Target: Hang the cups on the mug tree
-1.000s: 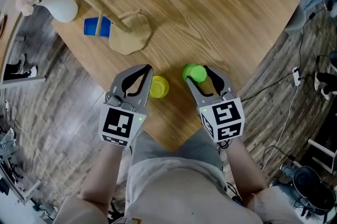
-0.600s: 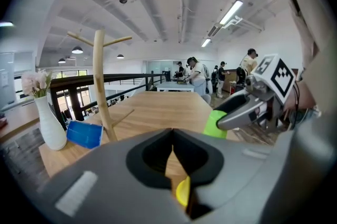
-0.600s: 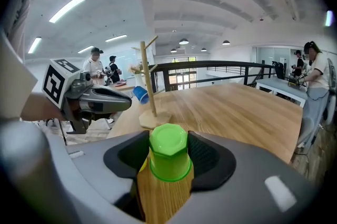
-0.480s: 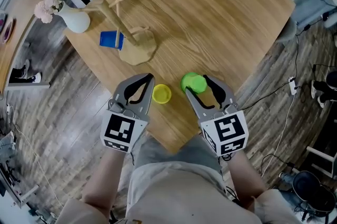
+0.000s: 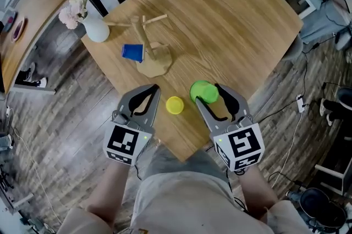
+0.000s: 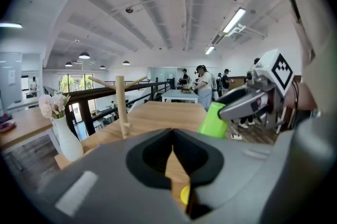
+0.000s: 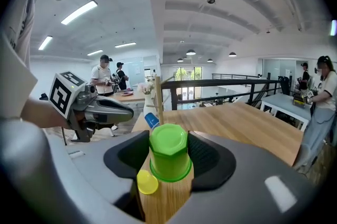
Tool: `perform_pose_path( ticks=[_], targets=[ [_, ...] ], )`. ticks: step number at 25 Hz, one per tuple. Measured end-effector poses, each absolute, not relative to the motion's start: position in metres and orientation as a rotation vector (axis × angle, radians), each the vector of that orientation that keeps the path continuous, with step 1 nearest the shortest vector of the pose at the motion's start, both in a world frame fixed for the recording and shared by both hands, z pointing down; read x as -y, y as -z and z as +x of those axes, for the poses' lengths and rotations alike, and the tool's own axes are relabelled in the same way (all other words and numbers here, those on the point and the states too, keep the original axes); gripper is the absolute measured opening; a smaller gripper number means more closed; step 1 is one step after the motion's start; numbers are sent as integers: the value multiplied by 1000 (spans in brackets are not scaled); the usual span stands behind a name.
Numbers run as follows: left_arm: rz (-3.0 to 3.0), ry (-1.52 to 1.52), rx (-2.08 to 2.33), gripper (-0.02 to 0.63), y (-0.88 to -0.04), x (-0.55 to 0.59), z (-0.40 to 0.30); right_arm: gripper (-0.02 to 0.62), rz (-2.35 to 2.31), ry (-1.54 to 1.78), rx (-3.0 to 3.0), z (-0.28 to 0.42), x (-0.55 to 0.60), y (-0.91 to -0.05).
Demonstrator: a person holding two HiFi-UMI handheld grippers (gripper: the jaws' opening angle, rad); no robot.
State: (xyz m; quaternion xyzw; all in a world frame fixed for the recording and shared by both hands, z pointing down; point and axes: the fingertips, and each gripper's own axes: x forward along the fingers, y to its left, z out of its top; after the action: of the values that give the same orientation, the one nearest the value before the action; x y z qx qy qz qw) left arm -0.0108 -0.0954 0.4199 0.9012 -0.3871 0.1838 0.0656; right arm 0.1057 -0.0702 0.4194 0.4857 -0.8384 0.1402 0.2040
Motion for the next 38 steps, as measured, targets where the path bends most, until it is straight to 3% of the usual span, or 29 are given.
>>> perform_pose_path(
  ticks=[20, 38],
  targets=[
    [2756, -467, 1266, 3, -322, 74, -62, 233, 1359, -204, 2452, 56, 52, -306],
    [2760, -487, 1297, 3, -309, 50, -78, 233, 1304, -189, 2481, 29, 39, -303]
  ],
)
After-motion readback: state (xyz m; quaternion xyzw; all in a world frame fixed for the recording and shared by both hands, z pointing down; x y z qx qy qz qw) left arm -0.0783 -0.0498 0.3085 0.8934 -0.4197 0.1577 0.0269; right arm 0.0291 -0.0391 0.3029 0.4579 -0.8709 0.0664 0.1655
